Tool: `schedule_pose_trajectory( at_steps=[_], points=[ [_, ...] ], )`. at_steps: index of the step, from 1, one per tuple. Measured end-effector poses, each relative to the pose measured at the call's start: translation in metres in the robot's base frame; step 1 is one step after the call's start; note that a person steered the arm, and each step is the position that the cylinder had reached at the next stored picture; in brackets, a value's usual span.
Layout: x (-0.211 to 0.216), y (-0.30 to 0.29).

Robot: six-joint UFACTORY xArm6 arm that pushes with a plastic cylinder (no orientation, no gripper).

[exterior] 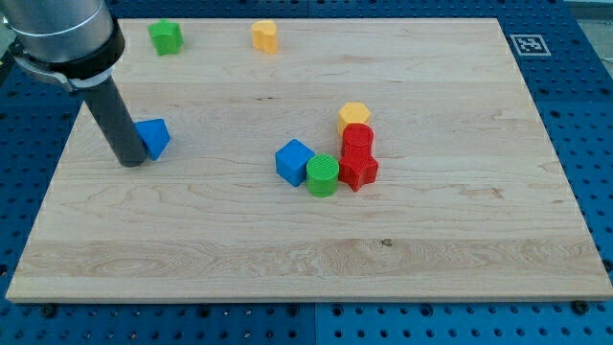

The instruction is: Place the blue triangle towards the top left of the blue cube

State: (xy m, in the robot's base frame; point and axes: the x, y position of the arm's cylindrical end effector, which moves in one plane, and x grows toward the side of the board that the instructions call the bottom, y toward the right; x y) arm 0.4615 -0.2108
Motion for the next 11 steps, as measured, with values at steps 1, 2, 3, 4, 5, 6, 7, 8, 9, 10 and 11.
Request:
schedule_pose_trajectory(
  at_steps=[1,2,3,4,5,6,7,8,9,10,11],
  points=[
    [-0.009,0.004],
    [-0.02,0.024],
    [-0.023,0.028],
    [-0.023,0.025],
    [-0.026,-0.025],
    [-0.046,-0.022],
    [-0.062,0.045],
    [-0.063,0.063],
    [-0.044,0.035],
    [-0.029,0.031],
    [-0.028,0.076]
  ],
)
